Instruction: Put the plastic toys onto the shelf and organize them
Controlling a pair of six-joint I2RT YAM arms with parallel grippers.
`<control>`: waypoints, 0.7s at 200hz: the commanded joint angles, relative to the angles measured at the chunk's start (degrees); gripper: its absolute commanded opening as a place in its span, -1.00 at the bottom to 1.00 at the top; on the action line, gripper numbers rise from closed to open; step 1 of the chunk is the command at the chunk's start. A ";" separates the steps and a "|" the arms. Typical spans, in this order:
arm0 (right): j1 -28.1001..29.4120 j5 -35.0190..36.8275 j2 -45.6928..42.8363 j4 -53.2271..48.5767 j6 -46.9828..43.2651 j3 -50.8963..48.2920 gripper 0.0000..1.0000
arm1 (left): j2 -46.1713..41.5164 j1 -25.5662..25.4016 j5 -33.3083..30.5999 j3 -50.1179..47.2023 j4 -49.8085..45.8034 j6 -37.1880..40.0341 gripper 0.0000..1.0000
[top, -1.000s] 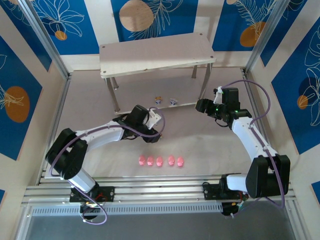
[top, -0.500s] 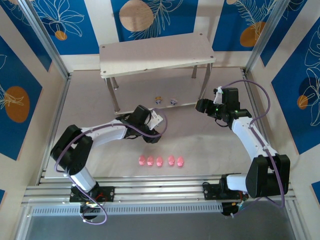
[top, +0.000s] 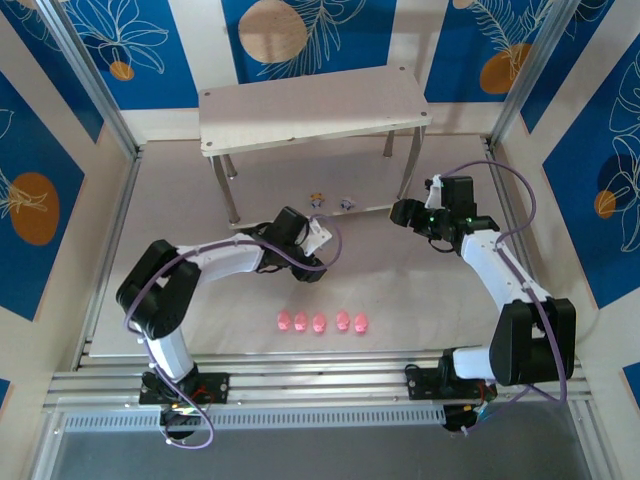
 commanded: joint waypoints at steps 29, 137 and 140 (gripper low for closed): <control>-0.34 -0.92 1.86 1.06 -0.02 1.94 0.36 | 2.05 -0.33 0.20 1.59 -1.34 2.13 0.03; -0.39 -1.26 4.01 2.17 0.28 2.67 0.36 | 5.05 0.01 -0.30 3.56 -3.70 3.03 -0.28; -0.42 -1.23 4.04 2.17 0.25 2.65 0.36 | 5.16 -0.03 -0.33 3.54 -3.71 3.02 -0.30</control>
